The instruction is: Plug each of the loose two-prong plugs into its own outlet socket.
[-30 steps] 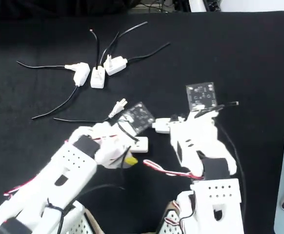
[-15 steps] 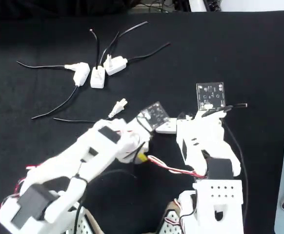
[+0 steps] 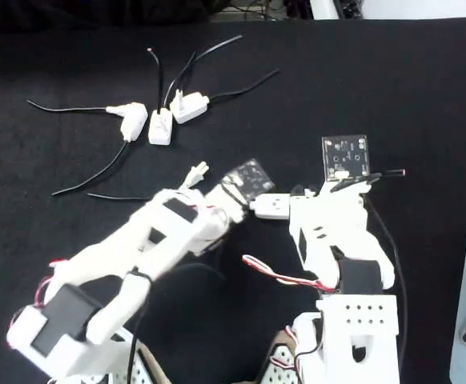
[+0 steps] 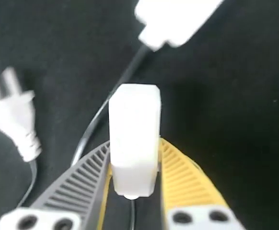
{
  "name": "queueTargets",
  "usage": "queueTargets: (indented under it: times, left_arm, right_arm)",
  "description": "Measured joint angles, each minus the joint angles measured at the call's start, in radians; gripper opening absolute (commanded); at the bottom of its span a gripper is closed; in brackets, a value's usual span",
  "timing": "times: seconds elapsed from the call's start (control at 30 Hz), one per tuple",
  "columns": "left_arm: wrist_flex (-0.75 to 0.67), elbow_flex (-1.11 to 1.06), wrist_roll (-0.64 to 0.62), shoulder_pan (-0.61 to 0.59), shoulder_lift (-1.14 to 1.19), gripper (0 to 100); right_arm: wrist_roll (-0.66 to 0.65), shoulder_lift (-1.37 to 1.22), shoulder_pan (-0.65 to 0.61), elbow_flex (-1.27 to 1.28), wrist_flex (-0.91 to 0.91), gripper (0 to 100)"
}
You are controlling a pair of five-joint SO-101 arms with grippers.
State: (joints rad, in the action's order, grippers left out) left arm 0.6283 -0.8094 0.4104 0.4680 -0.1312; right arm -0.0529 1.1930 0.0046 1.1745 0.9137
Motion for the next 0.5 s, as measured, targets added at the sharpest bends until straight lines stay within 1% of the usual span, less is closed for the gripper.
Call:
queueTargets:
  times: [0.17,0.2,0.27,0.37,0.4,0.5]
  left_arm:
    - [0.196,0.0,-0.002,-0.044,-0.11,4]
    - [0.239,0.0,-0.002,-0.057,-0.126,5]
    - [0.316,-0.002,-0.011,-0.074,-0.155,13]
    - [0.4,-0.002,-0.054,-0.072,-0.169,29]
    - [0.416,-0.002,-0.068,-0.075,-0.169,31]
    - [0.423,-0.002,-0.123,-0.112,-0.169,31]
  right_arm:
    - [0.0,0.0,0.0,0.0,0.0,1.2]
    - [0.0,0.0,0.0,0.0,0.0,1.2]
    - [0.0,0.0,0.0,0.0,0.0,1.2]
    - [0.0,0.0,0.0,0.0,0.0,1.2]
    - [0.0,0.0,0.0,0.0,0.0,1.2]
    - [0.0,0.0,0.0,0.0,0.0,1.2]
